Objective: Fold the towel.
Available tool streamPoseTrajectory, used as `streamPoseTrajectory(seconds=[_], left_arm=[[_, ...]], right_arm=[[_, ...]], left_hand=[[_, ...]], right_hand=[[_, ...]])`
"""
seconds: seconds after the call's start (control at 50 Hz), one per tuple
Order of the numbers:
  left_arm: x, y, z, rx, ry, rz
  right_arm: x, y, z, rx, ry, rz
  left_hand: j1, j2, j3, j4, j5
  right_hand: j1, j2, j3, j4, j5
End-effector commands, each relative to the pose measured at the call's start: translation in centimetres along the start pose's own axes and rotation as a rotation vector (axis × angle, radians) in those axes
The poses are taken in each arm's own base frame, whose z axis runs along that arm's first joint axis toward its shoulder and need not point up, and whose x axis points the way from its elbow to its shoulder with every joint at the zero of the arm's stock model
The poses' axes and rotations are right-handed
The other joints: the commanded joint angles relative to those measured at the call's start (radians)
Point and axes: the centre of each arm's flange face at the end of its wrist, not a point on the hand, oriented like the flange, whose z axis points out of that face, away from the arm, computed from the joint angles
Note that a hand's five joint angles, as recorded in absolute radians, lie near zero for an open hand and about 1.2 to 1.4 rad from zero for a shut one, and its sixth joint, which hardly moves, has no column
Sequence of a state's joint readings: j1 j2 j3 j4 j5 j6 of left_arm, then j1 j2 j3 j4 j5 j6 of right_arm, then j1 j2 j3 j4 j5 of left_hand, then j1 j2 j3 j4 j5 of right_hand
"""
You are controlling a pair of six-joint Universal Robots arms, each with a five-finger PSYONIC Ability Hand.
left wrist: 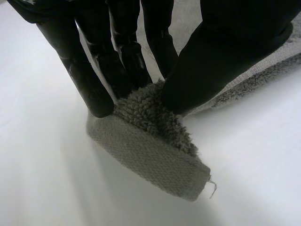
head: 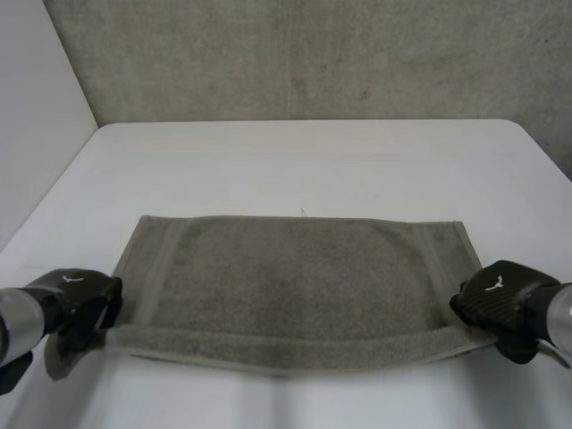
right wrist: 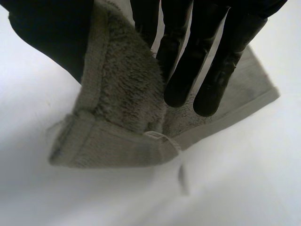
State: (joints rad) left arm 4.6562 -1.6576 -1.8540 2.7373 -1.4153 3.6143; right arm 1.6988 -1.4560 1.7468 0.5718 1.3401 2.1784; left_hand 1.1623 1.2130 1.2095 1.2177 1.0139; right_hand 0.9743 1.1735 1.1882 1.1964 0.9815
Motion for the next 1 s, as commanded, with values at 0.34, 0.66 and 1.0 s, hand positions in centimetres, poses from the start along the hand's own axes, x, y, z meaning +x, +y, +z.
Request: streamPoseTrajectory(seconds=[0.34,0.66,1.0], left_arm=[[-2.2,-7.3,13.4,0.216,-0.109,0.084],[-1.6,-9.7,17.9,0.29,-0.125,0.111],[-0.9,-12.3,18.4,0.385,-0.145,0.132]], right_arm=[[5.6,-3.1,12.2,0.179,0.183,0.044],[7.2,-3.6,17.0,0.233,0.308,0.015],[9.9,-4.7,17.8,0.255,0.448,0.03]], left_hand=[[0.234,0.183,0.187,0.179,0.208],[0.234,0.183,0.187,0.179,0.208],[-0.988,-1.038,-1.035,-1.043,-1.014]], right_hand=[[0.422,0.223,0.208,0.2,0.24],[0.422,0.223,0.208,0.2,0.24],[-0.8,-0.999,-1.014,-1.022,-0.982]])
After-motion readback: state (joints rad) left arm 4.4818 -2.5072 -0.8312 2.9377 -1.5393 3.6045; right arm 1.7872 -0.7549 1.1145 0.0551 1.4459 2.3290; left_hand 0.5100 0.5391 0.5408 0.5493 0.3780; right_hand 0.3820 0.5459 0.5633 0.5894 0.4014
